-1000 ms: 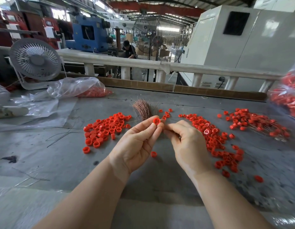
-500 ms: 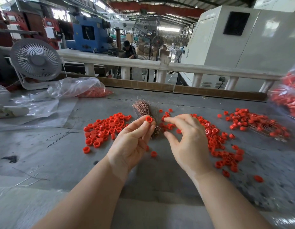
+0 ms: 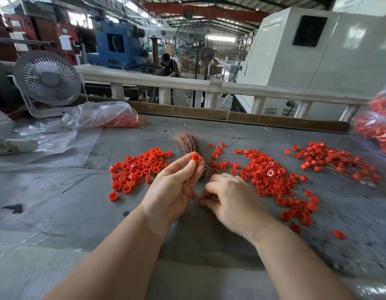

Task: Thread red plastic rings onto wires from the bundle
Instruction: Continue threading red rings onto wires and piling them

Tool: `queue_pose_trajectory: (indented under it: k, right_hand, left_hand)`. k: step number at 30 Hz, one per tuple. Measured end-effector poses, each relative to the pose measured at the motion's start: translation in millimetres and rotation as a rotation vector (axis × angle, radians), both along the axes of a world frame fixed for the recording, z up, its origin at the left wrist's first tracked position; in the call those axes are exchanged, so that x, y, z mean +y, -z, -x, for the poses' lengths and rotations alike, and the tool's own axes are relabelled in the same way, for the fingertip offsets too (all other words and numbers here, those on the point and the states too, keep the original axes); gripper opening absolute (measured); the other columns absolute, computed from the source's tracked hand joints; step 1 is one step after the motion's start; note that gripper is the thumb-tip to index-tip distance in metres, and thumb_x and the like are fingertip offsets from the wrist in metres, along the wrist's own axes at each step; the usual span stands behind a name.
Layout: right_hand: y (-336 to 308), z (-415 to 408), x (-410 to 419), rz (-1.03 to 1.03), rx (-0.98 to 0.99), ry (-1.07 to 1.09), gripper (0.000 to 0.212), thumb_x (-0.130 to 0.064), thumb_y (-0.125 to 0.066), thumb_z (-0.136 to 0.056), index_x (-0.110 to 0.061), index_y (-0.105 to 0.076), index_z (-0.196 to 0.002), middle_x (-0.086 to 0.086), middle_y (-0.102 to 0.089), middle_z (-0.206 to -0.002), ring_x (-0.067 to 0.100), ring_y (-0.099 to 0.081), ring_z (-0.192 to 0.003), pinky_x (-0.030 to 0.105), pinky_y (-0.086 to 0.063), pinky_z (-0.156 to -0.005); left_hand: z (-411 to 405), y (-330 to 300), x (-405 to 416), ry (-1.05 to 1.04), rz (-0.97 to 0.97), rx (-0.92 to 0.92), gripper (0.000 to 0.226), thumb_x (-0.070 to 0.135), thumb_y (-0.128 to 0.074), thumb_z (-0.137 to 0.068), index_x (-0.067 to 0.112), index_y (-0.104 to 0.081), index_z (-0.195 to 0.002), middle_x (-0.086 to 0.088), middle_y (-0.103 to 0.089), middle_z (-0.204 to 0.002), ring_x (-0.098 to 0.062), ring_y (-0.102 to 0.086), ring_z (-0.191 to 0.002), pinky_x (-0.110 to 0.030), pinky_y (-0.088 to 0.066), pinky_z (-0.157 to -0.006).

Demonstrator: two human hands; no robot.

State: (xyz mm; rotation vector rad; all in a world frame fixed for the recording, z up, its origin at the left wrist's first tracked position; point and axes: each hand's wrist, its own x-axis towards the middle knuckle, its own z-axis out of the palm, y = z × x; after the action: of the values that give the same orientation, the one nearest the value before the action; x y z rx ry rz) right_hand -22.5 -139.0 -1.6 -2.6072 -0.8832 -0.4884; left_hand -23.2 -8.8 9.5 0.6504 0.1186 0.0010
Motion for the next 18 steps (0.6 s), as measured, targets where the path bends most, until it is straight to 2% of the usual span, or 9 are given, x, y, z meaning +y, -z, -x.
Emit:
queue_pose_trajectory:
  k: [4, 6, 8, 11, 14, 18]
  right_hand:
    - [-0.1, 0.9, -1.3, 0.043, -0.009, -0.016, 0.008, -0.026, -0.063, -0.084, -0.021, -0.068, -0.085, -0.004, -0.060, -0.090, 0.017, -0.050, -0.096, 0.029, -0.034, -0.081]
    - [-1.8, 0.2, 0.2, 0.048, -0.060, -0.008, 0.005, -0.020, -0.063, -0.084, -0.018, -0.067, -0.083, -0.002, -0.060, -0.088, 0.020, -0.052, -0.094, 0.032, -0.037, -0.081]
    - [-5.4, -0.8, -0.8, -0.140, -0.112, 0.014, 0.003, -0.011, -0.066, -0.080, -0.013, -0.067, -0.078, 0.002, -0.060, -0.081, 0.024, -0.055, -0.083, 0.037, -0.043, -0.076]
    - [-10.9, -2.1, -3.9, -0.475, -0.185, 0.017, 0.005, -0.007, -0.066, -0.080, -0.009, -0.066, -0.075, 0.001, -0.060, -0.075, 0.018, -0.056, -0.073, 0.033, -0.046, -0.069]
    - [-12.1, -1.9, -3.3, -0.582, -0.243, -0.004, 0.005, -0.007, -0.063, -0.081, -0.007, -0.066, -0.077, -0.001, -0.062, -0.076, 0.010, -0.055, -0.072, 0.027, -0.046, -0.068]
    - [-10.5, -2.8, -3.6, -0.631, -0.269, -0.012, 0.005, -0.005, -0.063, -0.082, -0.007, -0.067, -0.080, -0.002, -0.062, -0.077, 0.010, -0.057, -0.072, 0.027, -0.047, -0.068]
  left_hand:
    - [0.2, -0.2, 0.5, 0.008, -0.019, 0.000, 0.019, -0.007, -0.047, -0.088, 0.002, -0.063, -0.092, -0.007, -0.072, -0.074, -0.011, -0.070, -0.069, -0.017, -0.056, -0.068]
    - [0.0, -0.4, 0.8, 0.014, -0.010, -0.003, 0.019, -0.007, -0.047, -0.089, 0.001, -0.063, -0.092, -0.007, -0.072, -0.073, -0.011, -0.070, -0.069, -0.017, -0.056, -0.067]
    - [0.0, -0.5, 1.0, 0.024, 0.002, -0.005, 0.019, -0.007, -0.047, -0.088, 0.001, -0.064, -0.091, -0.008, -0.071, -0.073, -0.011, -0.070, -0.068, -0.017, -0.056, -0.065]
    - [0.4, 0.7, 1.9, 0.052, -0.007, -0.011, 0.018, -0.007, -0.050, -0.084, 0.000, -0.065, -0.089, -0.009, -0.071, -0.074, -0.012, -0.070, -0.068, -0.017, -0.056, -0.064]
    - [0.9, 1.2, 1.2, 0.102, -0.052, -0.028, 0.017, -0.005, -0.055, -0.076, 0.000, -0.067, -0.087, -0.010, -0.072, -0.075, -0.013, -0.070, -0.067, -0.018, -0.056, -0.063]
    - [1.3, 1.8, -1.2, 0.165, -0.094, -0.071, 0.021, -0.002, -0.057, -0.066, 0.001, -0.073, -0.079, -0.012, -0.072, -0.079, -0.014, -0.070, -0.070, -0.018, -0.056, -0.062]
